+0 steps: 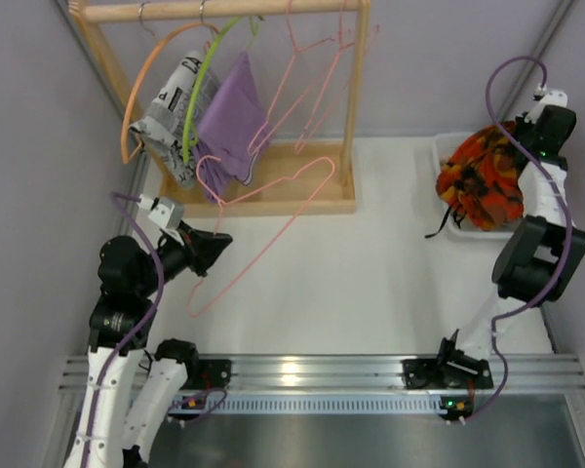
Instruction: Remove the trousers from the hanger
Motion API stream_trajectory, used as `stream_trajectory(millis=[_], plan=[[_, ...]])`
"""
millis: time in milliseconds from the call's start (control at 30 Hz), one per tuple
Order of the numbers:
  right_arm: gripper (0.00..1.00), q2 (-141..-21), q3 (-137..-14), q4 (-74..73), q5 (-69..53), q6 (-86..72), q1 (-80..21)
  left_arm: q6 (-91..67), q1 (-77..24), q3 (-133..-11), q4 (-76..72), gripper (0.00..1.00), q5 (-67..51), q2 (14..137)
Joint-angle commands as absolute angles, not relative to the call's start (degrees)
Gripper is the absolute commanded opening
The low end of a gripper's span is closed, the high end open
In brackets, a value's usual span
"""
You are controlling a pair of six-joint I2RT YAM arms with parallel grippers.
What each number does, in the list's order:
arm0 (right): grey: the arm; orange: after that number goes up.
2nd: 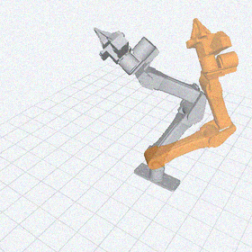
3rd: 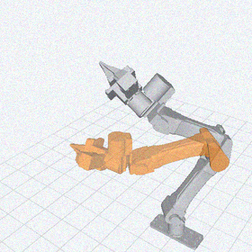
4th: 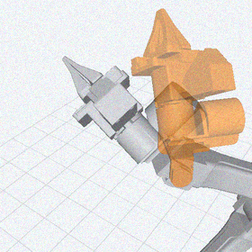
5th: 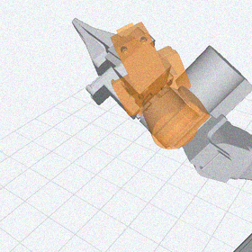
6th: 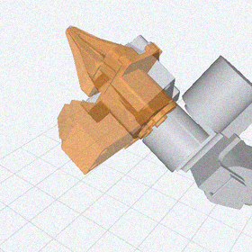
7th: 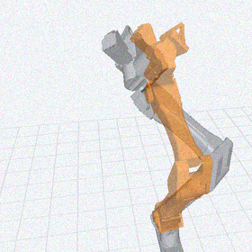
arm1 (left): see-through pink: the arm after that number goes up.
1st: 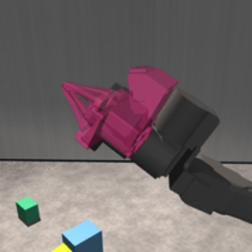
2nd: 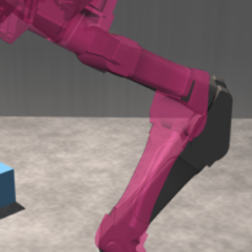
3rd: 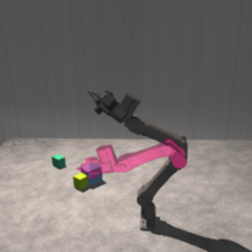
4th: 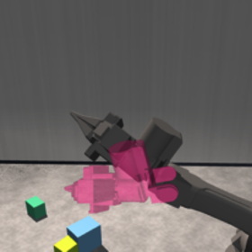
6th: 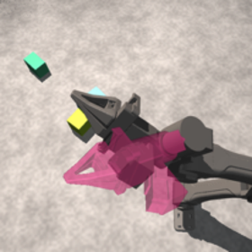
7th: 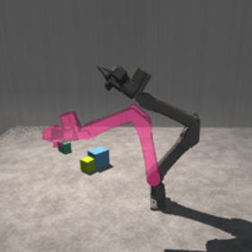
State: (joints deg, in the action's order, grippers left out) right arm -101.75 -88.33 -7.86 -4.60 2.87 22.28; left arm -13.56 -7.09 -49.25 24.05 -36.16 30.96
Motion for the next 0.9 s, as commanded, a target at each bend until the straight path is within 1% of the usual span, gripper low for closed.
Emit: stream_trajectory(millis=[0, 100, 167, 300, 400, 433, 500, 600, 633, 700, 733, 800, 867], plan=[[0.0, -111.4, -99.0, -8.2, -3.2, 1.5, 22.9, -13.9, -6.9, -50.7, 22.1, 0.0, -36.6, 30.3], [0.0, -118.8, -106.9, -11.6, -3.3, 0.3, 22.5, -14.2, -6.9, -50.6, 22.1, 0.0, -36.4, 30.2], [0.0, -123.3, -110.0, -13.3, -3.0, 0.4, 21.7, -14.2, -6.9, -51.1, 22.1, 0.0, -36.1, 30.2], [0.0, -127.0, -110.8, -14.1, -0.2, 3.2, 18.4, -12.7, -6.9, -51.8, 22.1, 0.0, -35.7, 30.1], [0.09, -127.5, -108.8, -14.3, 0.8, 3.1, 18.0, -12.6, -6.9, -51.9, 22.1, 0.0, -35.8, 30.1], [0.16, -127.2, -108.0, -14.2, 0.9, 3.3, 17.9, -12.5, -6.9, -51.9, 22.1, 0.0, -35.7, 30.0], [0.23, -124.6, -105.7, -14.2, 0.4, 3.4, 18.1, -12.1, -6.9, -52.3, 22.1, 0.0, -35.2, 30.0], [0.41, -118.1, -102.6, -14.3, -2.5, 3.3, 18.8, -12.0, -6.9, -52.9, 22.1, 0.0, -35.3, 30.2], [0.59, -116.2, -102.1, -14.9, -3.2, 3.3, 19.1, -12.1, -6.9, -53.4, 22.1, 0.0, -35.1, 30.4], [0.8, -110.8, -101.4, -17.5, -4.6, 4.0, 19.6, -12.9, -6.9, -54.0, 22.1, 0.0, -35.6, 30.8], [0.93, -109.2, -101.3, -18.5, -5.1, 4.8, 19.9, -13.1, -6.9, -54.4, 22.1, 0.0, -35.8, 30.8], [0.99, -104.3, -100.4, -20.9, -6.6, 5.5, 20.7, -13.1, -6.9, -54.7, 22.1, 0.0, -35.9, 30.6], [0.99, -100.2, -99.8, -22.4, -8.0, 6.7, 21.4, -12.5, -6.9, -54.9, 22.1, 0.0, -35.5, 30.3]])
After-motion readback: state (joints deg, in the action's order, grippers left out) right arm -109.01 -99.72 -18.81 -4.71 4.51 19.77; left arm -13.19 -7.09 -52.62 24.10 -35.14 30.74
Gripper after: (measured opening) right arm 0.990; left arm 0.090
